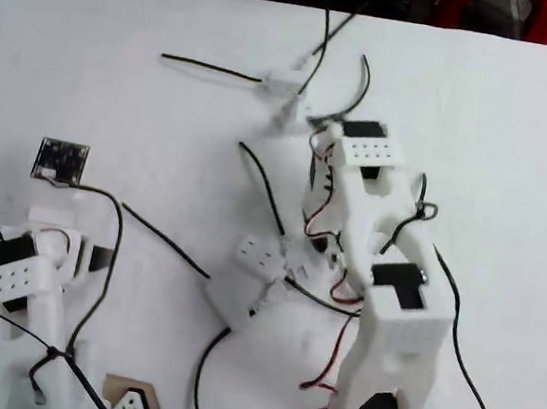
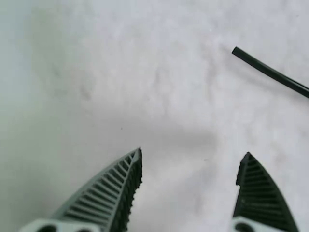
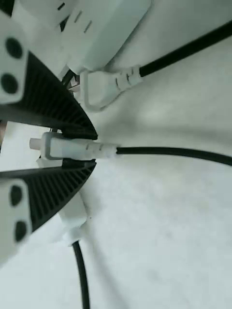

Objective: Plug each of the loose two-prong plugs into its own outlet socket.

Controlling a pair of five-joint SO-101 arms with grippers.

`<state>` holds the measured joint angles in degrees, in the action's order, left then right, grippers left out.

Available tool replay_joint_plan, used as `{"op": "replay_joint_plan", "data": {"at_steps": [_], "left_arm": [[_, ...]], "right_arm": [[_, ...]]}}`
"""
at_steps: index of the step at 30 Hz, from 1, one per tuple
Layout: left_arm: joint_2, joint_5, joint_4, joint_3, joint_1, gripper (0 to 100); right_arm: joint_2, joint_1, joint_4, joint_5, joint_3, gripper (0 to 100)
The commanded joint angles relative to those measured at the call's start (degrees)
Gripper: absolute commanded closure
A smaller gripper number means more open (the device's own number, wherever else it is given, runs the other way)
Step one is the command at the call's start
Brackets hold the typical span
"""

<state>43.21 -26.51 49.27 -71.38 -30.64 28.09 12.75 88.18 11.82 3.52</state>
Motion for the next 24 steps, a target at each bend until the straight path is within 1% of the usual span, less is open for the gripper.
{"op": "replay_joint_plan", "data": {"at_steps": [1, 4, 5, 10, 15, 18, 24], "left_arm": [[1.98, 0.44, -0.97, 0.35, -0.22, 69], [1.98, 0.44, -0.97, 0.35, -0.22, 69], [1.98, 0.44, -0.97, 0.35, -0.22, 69], [1.98, 0.44, -0.97, 0.35, -0.22, 69], [1.98, 0.44, -0.97, 0.35, -0.22, 69], [1.98, 0.44, -0.97, 0.35, -0.22, 69], [1.98, 0.44, -0.97, 0.35, -0.22, 69]], "right_arm": [[2.95, 0.22, 2.33, 0.97, 4.57, 95.6], [5.49, 0.40, 6.73, 1.05, 8.53, 91.0], [5.93, 0.40, 7.87, 1.05, 9.85, 91.0], [7.25, 0.22, 9.54, 0.79, 14.42, 92.6], [9.01, 0.04, 9.89, 0.79, 14.33, 93.6], [10.51, -0.04, 9.89, 0.70, 14.33, 98.1], [10.86, -0.04, 10.07, 0.97, 14.24, 98.1]]}}
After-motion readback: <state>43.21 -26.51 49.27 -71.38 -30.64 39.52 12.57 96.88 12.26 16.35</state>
